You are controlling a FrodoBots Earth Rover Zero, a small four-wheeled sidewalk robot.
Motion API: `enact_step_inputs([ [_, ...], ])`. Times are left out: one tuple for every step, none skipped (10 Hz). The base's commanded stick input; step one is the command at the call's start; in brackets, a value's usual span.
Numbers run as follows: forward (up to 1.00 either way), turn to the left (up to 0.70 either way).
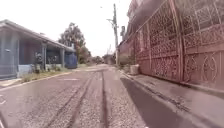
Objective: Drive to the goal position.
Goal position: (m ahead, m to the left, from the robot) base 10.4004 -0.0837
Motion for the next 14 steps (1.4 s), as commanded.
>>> enact_step_inputs([
  [0.7, 0.0],
  [0.7, 0.0],
  [0.7, 0.0],
  [0.7, 0.0],
  [0.7, 0.0],
  [0.7, 0.0],
  [0.7, 0.06],
  [0.7, 0.26],
  [0.7, 0.35],
  [0.7, 0.26],
  [0.7, 0.0],
  [0.7, 0.0],
  [0.7, 0.0],
  [0.7, 0.0],
])
